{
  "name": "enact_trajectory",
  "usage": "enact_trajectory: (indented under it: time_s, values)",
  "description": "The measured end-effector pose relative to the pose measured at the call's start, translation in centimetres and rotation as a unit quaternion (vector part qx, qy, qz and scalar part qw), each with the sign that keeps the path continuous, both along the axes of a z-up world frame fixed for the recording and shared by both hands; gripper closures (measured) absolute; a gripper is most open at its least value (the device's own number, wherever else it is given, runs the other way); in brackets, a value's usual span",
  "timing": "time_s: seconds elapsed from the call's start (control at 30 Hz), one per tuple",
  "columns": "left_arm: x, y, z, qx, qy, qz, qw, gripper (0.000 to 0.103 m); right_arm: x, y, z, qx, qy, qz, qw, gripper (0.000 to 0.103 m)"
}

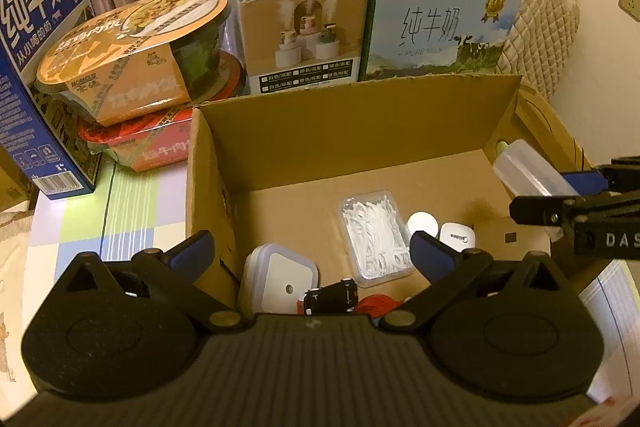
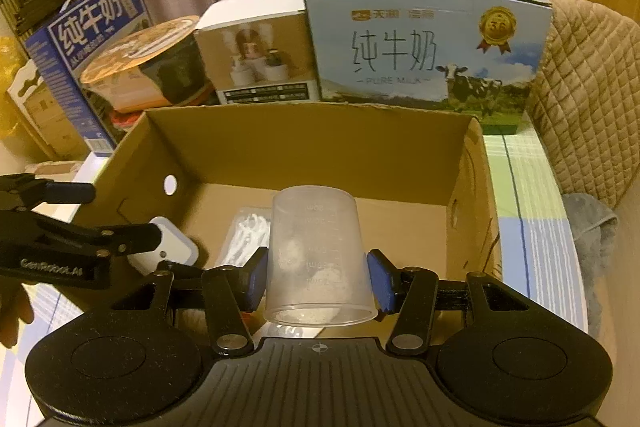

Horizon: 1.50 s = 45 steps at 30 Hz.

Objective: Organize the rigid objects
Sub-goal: 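Open the left tool to drop the car while the right tool lowers the cup into the box, then open the right tool to release the clear cup inside the box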

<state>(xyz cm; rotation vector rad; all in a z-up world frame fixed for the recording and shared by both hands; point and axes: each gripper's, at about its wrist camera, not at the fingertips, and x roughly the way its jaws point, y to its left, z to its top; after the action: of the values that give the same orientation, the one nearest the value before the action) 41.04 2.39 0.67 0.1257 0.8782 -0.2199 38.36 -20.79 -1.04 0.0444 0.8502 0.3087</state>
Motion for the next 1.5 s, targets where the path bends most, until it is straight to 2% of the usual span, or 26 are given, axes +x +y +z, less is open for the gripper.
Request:
enact_trajectory:
  time_s: [0.83,1.17,1.2,1.23,1.27,1.3,1.5]
  values:
    - [1.1,-0.6,-2.1,0.001,0.01,-0.011,0.9999,0.001,3.2,-0.5,-2.5,0.003,0.029,-0.026,0.999,0.054]
    - [1.5,-0.6,-2.4,-0.001,0.011,-0.01,0.9999,0.001,3.8,-0.6,-2.9,0.014,0.025,-0.035,0.999,0.053]
    - [1.6,-0.6,-2.4,-0.002,0.011,-0.011,0.9999,0.001,3.9,-0.7,-2.8,0.02,0.02,-0.034,0.999,0.052]
    - [1.6,-0.6,-2.5,-0.002,0.011,-0.012,0.9999,0.001,3.9,-0.8,-2.8,0.025,0.012,-0.039,0.999,0.038]
    - [1.5,-0.6,-2.5,-0.002,0.011,-0.012,0.9999,0.001,3.8,-1.0,-2.6,0.033,0.004,-0.043,0.999,0.03]
    - [1.5,-0.6,-2.5,-0.002,0.011,-0.012,0.9999,0.001,3.7,-1.1,-2.5,0.044,0.001,-0.042,0.998,0.03]
    - [1.6,-0.8,-2.5,-0.001,0.011,-0.013,0.9999,0.001,3.7,-1.1,-2.3,0.04,0.002,-0.041,0.998,0.029]
